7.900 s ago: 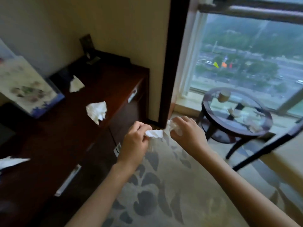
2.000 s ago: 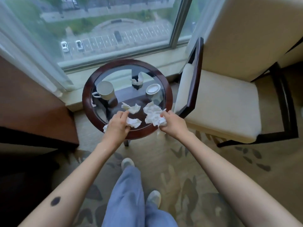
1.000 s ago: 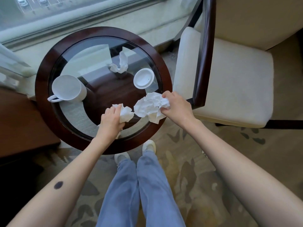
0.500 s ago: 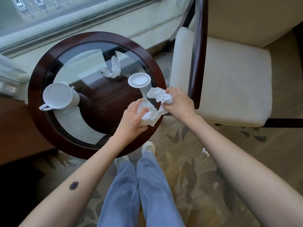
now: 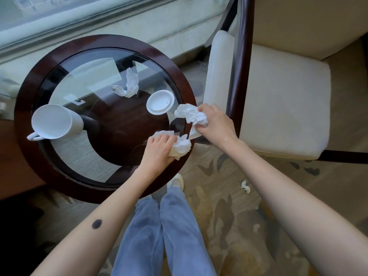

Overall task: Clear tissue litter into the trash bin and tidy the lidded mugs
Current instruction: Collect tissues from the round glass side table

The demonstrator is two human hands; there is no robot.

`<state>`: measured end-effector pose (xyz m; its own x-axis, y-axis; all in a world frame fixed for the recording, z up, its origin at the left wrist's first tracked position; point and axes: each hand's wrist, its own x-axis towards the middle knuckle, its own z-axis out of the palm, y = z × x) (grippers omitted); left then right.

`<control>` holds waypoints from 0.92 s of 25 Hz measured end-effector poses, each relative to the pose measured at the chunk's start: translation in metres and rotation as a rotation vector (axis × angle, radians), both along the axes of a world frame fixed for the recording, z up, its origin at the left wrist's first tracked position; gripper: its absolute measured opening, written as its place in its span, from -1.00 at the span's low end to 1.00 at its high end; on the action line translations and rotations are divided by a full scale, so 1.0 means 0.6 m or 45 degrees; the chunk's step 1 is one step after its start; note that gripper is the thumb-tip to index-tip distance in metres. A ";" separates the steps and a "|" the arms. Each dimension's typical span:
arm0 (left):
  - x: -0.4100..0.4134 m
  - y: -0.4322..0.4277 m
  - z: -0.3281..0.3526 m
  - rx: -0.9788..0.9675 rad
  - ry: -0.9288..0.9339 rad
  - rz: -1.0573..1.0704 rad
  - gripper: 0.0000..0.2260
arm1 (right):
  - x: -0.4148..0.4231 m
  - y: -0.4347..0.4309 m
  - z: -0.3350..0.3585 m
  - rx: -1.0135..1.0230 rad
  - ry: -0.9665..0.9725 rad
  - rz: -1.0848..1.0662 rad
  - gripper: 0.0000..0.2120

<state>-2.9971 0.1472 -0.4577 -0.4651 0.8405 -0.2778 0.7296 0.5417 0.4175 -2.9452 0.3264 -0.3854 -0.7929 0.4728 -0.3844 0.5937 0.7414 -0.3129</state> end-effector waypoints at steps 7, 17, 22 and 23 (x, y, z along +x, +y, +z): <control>-0.073 -0.122 0.037 0.040 0.128 0.337 -0.54 | -0.169 -0.104 0.019 -0.223 0.186 0.369 -0.58; -0.110 -0.195 0.065 0.196 0.103 0.625 -0.59 | -0.315 -0.168 -0.041 -0.088 -0.074 0.448 -0.21; -0.107 -0.199 0.058 0.221 0.080 0.674 -0.60 | -0.296 -0.161 -0.080 -0.047 -0.198 0.438 -0.60; -0.107 -0.200 0.057 0.222 0.073 0.675 -0.60 | -0.292 -0.162 -0.086 -0.047 -0.213 0.429 -0.64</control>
<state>-3.0611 0.0275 -0.4234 -0.8469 0.5186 -0.1175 0.4004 0.7673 0.5010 -3.1206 0.2290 -0.4371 -0.8263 0.1794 -0.5339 0.3636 0.8939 -0.2623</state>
